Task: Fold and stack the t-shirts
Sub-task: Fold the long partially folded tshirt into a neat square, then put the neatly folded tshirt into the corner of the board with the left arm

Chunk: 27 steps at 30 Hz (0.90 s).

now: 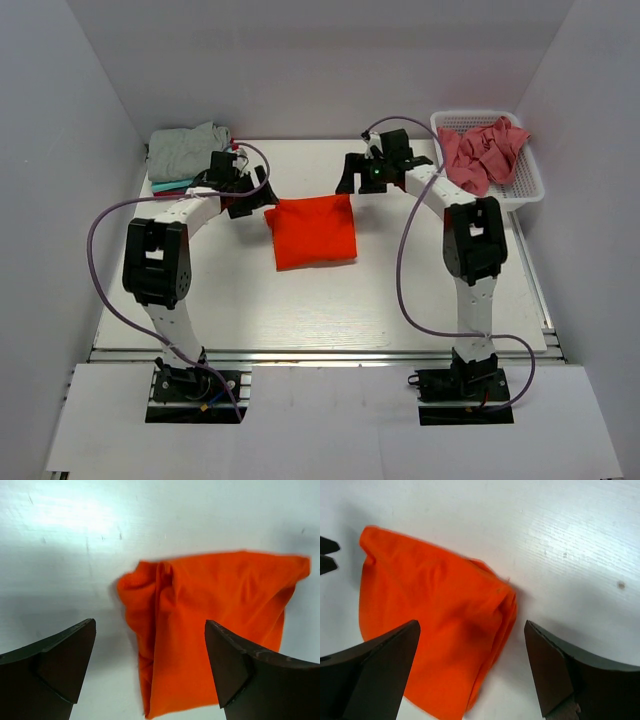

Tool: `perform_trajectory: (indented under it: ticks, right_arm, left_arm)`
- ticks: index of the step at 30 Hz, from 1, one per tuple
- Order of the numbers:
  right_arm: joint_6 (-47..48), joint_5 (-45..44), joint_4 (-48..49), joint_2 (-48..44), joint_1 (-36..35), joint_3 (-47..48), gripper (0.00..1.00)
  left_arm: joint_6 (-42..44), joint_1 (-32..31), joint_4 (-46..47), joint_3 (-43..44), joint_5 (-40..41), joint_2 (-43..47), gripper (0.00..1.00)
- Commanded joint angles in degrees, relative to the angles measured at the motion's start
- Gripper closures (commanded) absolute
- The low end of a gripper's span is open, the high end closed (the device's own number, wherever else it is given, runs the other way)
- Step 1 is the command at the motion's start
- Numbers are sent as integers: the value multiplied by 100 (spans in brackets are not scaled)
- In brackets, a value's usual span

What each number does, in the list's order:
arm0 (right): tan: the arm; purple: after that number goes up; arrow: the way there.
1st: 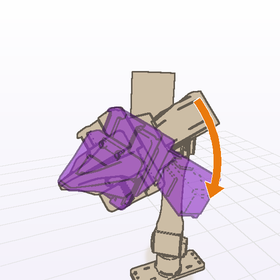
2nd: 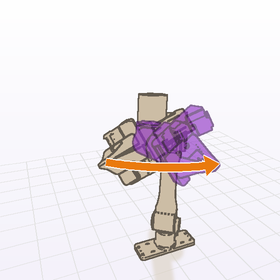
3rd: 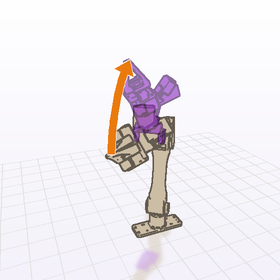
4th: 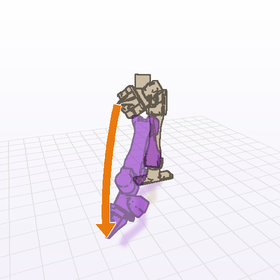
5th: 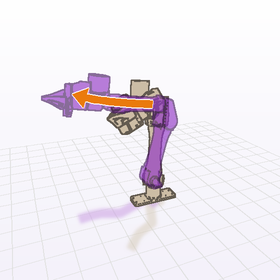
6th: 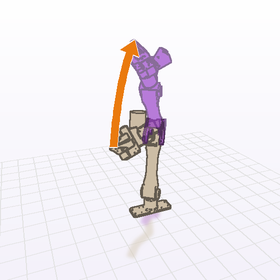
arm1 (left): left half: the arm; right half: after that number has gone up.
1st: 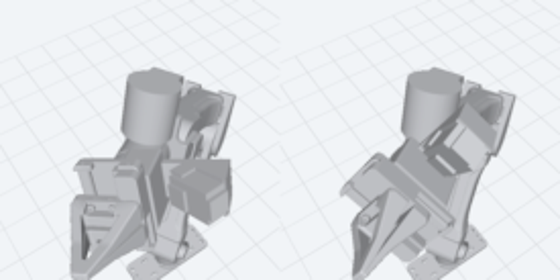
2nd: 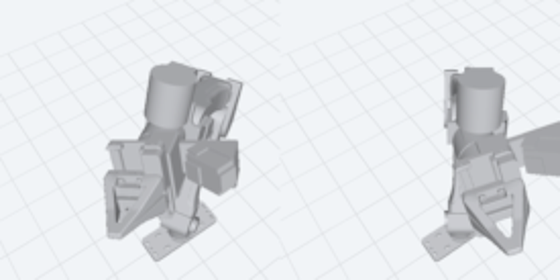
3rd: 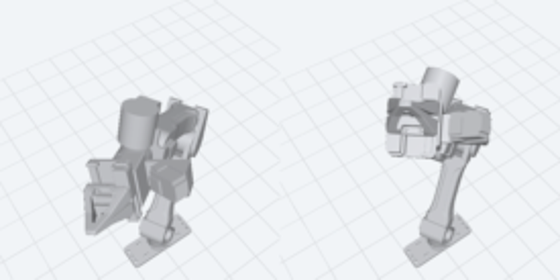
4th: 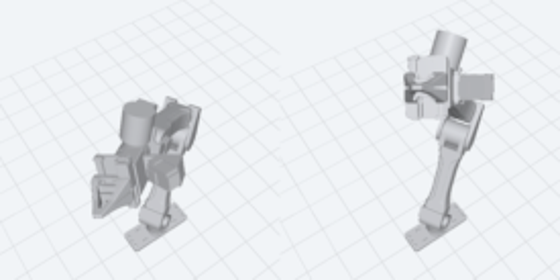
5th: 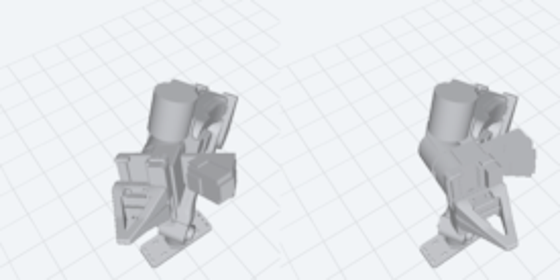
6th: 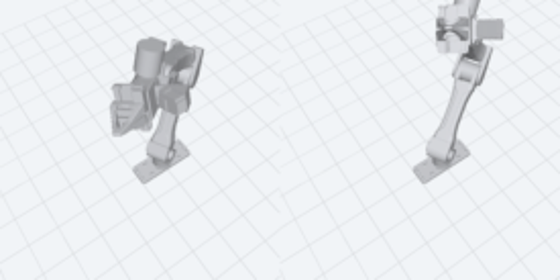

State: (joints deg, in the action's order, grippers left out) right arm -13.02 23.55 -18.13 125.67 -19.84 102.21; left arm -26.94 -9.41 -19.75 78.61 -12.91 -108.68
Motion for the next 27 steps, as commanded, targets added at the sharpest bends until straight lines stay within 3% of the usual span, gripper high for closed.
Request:
perform_trajectory:
  ticks: [1, 5, 17, 24, 27]
  right_arm:
    - [-17, -122, 600, -1121, 15, -847, 10]
    - [-52, -114, 697, -1650, -12, -1633, 10]
    - [-184, -183, 1004, -3039, 32, -3540, 10]
    - [-131, -474, 1083, -3522, 41, -3682, 10]
    - [-245, -500, 1294, -3681, 59, -3893, 10]
  left_arm:
    - [408, -174, 269, -538, -598, 531, 0]
    - [777, -290, 541, -1135, -950, 638, 0]
    - [1059, -667, 728, -980, -371, -126, 0]
    - [1226, -834, 708, -1040, -370, -372, 11]
    - [1165, -887, 1069, -1172, -851, -425, 29]
